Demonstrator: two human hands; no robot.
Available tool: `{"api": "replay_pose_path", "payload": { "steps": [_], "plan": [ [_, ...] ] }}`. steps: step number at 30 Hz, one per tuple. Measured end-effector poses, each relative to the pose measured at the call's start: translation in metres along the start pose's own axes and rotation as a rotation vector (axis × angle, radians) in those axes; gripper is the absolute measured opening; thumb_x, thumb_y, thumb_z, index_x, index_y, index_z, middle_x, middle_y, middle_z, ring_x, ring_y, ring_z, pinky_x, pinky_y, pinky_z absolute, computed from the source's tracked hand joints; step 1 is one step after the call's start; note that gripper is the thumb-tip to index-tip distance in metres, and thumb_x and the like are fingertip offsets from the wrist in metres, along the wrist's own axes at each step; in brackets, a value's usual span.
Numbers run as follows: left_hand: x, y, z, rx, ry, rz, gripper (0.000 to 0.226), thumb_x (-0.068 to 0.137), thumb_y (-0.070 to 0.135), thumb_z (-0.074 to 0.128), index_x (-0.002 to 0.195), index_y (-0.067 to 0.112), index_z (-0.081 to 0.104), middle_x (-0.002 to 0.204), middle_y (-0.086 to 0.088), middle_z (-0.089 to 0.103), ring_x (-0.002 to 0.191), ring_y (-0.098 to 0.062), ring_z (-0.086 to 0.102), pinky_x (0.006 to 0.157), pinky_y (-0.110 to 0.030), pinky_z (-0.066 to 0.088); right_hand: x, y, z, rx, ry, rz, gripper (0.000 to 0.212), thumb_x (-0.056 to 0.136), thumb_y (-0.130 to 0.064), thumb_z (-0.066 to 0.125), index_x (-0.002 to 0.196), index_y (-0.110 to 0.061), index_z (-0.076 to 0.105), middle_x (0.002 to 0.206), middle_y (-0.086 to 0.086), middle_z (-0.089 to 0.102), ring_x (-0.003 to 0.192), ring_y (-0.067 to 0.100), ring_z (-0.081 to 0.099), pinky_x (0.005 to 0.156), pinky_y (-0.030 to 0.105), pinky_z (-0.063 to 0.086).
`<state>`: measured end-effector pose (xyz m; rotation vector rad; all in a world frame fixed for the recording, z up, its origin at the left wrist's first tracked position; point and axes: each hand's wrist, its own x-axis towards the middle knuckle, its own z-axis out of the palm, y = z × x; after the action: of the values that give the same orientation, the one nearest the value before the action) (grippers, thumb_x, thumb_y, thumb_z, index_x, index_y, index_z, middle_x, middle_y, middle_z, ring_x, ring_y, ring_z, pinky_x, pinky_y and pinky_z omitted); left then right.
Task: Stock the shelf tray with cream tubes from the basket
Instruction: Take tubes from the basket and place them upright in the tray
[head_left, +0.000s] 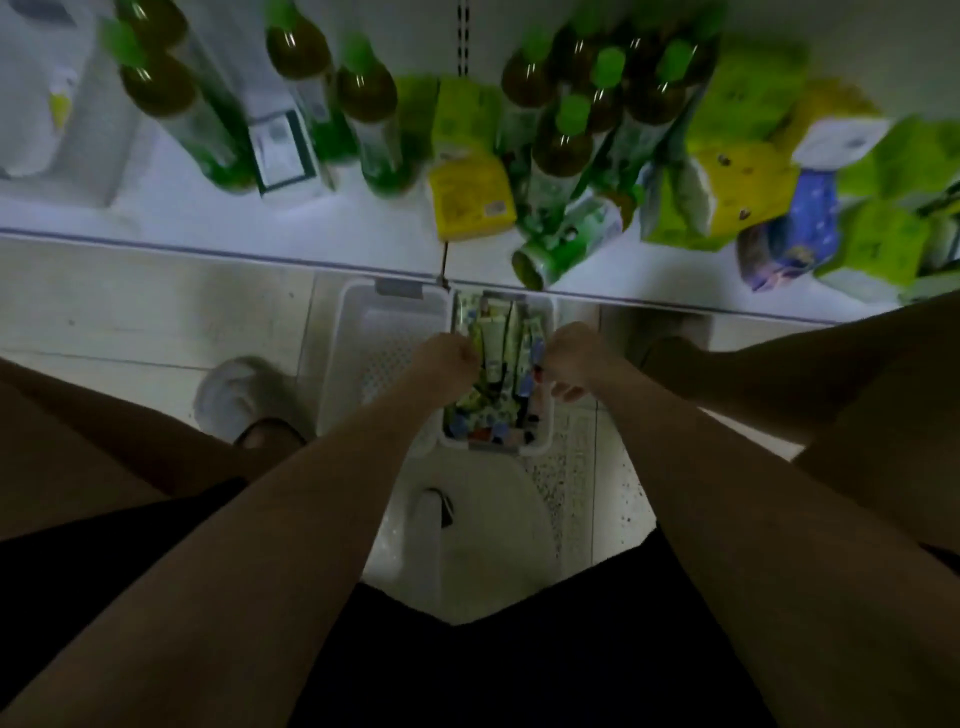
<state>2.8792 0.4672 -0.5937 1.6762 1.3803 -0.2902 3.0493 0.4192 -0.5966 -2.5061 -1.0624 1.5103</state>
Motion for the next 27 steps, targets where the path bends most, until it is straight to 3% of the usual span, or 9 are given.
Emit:
{"api": "replay_pose_path", "payload": {
  "steps": [3,7,9,11,14,19,23,25,27],
  "plan": [
    [0.014,-0.003,0.027,0.121,-0.081,0.054,0.025,0.093,0.015,0.055,0.111,0.006,0.069,0.115,-0.013,0.065,0.103,-0.029,0.061,0.087,-0.031,0.047,0.027,0.005,0.011,0.006,-0.018,0.013,0.02,0.089,-0.008,0.061,0.1,0.008,0.065,0.099,0.023,0.069,0.074,0.029,0.068,0.06,0.037,0.059],
    [0.025,-0.006,0.053,0.092,-0.147,0.08,0.032,0.086,0.013,0.066,0.117,0.006,0.066,0.121,-0.01,0.064,0.108,-0.024,0.06,0.085,-0.026,0.045,0.047,0.008,0.03,-0.057,-0.005,0.032,0.018,0.087,-0.006,0.063,0.073,0.001,0.054,0.098,0.023,0.065,0.078,0.033,0.064,0.078,0.036,0.056],
    [0.028,-0.013,0.065,0.086,-0.145,0.073,0.039,0.084,0.015,0.071,0.121,0.007,0.061,0.123,-0.01,0.061,0.109,-0.024,0.059,0.086,-0.027,0.045,0.052,0.012,0.039,-0.026,0.077,0.021,0.013,0.092,-0.009,0.054,0.085,0.002,0.058,0.099,0.023,0.063,0.079,0.032,0.06,0.075,0.031,0.05],
    [0.028,-0.022,0.074,0.112,-0.146,0.074,0.034,0.086,0.016,0.07,0.118,0.008,0.061,0.12,-0.01,0.063,0.107,-0.024,0.059,0.088,-0.03,0.049,0.054,0.014,0.046,-0.003,0.119,0.01,0.023,0.096,-0.014,0.05,0.105,0.002,0.064,0.105,0.021,0.064,0.095,0.034,0.062,0.072,0.029,0.043],
    [0.026,-0.036,0.081,0.238,-0.142,0.096,0.028,0.09,0.019,0.065,0.116,0.01,0.062,0.116,-0.01,0.064,0.106,-0.024,0.059,0.089,-0.035,0.05,0.061,0.015,0.053,0.0,0.141,0.016,0.02,0.093,-0.016,0.056,0.102,0.002,0.064,0.098,0.022,0.062,0.097,0.035,0.063,0.058,0.026,0.04],
    [0.027,-0.041,0.084,0.327,-0.146,0.129,0.031,0.09,0.019,0.064,0.12,0.014,0.063,0.116,-0.007,0.064,0.109,-0.023,0.058,0.089,-0.036,0.051,0.073,0.013,0.062,0.001,0.156,0.02,0.018,0.093,-0.017,0.06,0.103,-0.003,0.053,0.109,0.021,0.062,0.101,0.034,0.061,0.066,0.029,0.038],
    [0.034,-0.035,0.068,0.168,-0.101,0.108,0.026,0.095,0.021,0.057,0.118,0.01,0.061,0.115,-0.008,0.065,0.093,-0.014,0.06,0.069,-0.013,0.046,0.072,0.011,0.049,0.015,0.052,-0.039,0.016,0.091,-0.015,0.06,0.085,0.0,0.061,0.083,0.015,0.059,0.079,0.025,0.058,0.057,0.025,0.037],
    [0.034,-0.028,0.053,0.108,-0.064,0.109,0.03,0.094,0.022,0.059,0.121,0.009,0.058,0.117,-0.011,0.064,0.099,-0.02,0.061,0.077,-0.023,0.048,0.065,0.005,0.034,0.067,0.01,-0.075,0.02,0.09,-0.014,0.059,0.073,-0.003,0.057,0.075,0.014,0.058,0.072,0.025,0.057,0.058,0.027,0.041],
    [0.031,-0.019,0.031,0.025,-0.012,0.119,0.035,0.091,0.022,0.063,0.123,0.009,0.057,0.117,-0.011,0.064,0.103,-0.025,0.061,0.082,-0.029,0.048,0.054,-0.004,0.015,0.163,-0.032,-0.073,0.023,0.091,-0.019,0.06,0.08,0.002,0.06,0.086,0.024,0.065,0.081,0.034,0.065,0.071,0.041,0.056]
  ]
}}
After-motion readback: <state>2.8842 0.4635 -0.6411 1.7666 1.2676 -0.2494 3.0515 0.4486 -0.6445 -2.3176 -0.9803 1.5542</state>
